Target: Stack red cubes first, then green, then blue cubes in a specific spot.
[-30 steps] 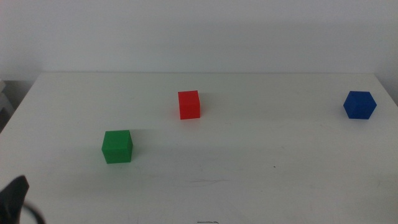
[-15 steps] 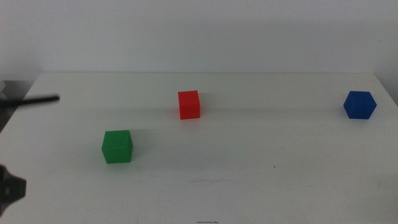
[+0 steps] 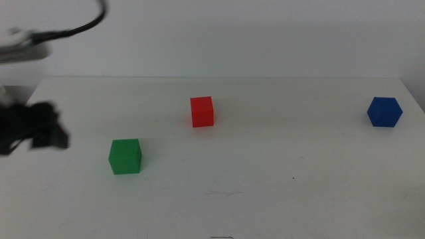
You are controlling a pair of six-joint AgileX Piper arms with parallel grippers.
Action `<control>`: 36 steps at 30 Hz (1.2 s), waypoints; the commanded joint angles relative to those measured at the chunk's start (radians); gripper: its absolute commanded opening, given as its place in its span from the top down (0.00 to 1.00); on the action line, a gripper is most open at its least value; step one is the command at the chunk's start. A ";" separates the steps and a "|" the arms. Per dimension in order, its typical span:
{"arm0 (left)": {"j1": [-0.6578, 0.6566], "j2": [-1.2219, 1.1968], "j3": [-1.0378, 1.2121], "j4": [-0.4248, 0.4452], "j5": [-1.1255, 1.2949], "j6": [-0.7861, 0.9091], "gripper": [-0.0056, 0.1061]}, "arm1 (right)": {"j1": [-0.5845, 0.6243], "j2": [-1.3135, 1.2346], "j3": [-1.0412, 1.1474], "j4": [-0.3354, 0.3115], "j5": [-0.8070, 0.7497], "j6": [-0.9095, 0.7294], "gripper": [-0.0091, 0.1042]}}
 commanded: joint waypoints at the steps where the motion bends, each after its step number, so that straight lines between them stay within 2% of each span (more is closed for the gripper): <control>1: -0.075 0.080 -0.107 0.028 -0.044 -0.086 0.13 | -0.005 -0.023 -0.019 -0.011 -0.076 -0.002 0.13; 6: -0.258 0.297 -0.300 0.222 -0.027 -0.295 0.13 | -0.005 -0.023 -0.019 -0.011 -0.076 -0.002 0.13; 9: -0.322 0.450 -0.440 0.281 0.006 -0.359 0.13 | -0.005 -0.023 -0.019 -0.011 -0.076 -0.002 0.13; 18: -0.385 0.804 -0.791 0.265 -0.025 -0.358 0.13 | -0.005 -0.023 -0.019 -0.011 -0.076 -0.002 0.13; 22: -0.385 0.929 -0.902 0.199 -0.100 -0.385 0.13 | -0.005 -0.023 -0.019 -0.011 -0.076 -0.002 0.13; 27: -0.385 1.057 -1.060 0.147 -0.039 -0.385 0.14 | -0.005 -0.023 -0.019 -0.011 -0.076 -0.002 0.13; 36: -0.385 1.225 -1.269 0.129 0.009 -0.386 0.21 | -0.005 -0.023 -0.019 -0.011 -0.076 -0.002 0.13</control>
